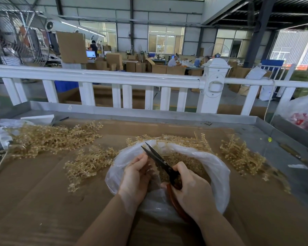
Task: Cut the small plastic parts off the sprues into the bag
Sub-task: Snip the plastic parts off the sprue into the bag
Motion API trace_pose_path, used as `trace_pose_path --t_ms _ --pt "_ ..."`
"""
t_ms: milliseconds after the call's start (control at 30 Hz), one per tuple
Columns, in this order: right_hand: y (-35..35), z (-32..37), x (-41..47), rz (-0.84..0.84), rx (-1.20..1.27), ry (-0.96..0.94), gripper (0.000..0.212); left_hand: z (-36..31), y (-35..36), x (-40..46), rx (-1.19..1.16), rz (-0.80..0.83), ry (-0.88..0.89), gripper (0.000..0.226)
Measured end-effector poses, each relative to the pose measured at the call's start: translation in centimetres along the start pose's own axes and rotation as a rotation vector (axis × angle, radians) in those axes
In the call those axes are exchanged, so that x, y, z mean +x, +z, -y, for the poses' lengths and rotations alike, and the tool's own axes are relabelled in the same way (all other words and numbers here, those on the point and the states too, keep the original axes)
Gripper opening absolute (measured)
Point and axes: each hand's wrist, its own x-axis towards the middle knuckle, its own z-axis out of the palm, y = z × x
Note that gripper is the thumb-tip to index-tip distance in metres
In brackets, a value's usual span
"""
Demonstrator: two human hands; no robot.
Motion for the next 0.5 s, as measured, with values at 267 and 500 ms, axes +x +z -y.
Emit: trace_pose_path --t_ms 267,500 --pt "0.17 -0.15 -0.06 -0.006 0.015 -0.004 0.036 -0.35 0.10 -0.25 0.016 -0.050 -0.013 0.030" --pt "-0.05 -0.09 -0.12 -0.013 0.034 0.006 0.037 0.19 0.22 0.11 -0.016 -0.104 0.016 0.011"
